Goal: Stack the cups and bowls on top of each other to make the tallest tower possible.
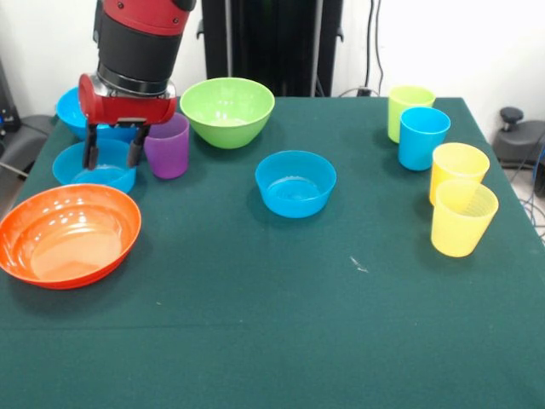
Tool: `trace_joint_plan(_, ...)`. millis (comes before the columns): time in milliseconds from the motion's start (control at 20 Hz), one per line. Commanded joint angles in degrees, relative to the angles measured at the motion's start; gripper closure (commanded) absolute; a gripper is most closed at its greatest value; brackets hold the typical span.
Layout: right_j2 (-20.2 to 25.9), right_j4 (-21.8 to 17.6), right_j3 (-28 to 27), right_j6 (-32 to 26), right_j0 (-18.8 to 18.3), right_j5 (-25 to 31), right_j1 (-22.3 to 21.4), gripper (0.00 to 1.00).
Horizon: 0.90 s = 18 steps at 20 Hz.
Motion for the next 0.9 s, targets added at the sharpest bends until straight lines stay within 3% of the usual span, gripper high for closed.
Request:
trace_joint_plan(50, 5.15, 0.56, 3.18, 0.98, 0.21, -3.81, 3.29, 0.00)
trace_joint_plan(900, 5.30, -0.73, 0.61, 1.02, 0.22, -5.67, 6.46, 0.00)
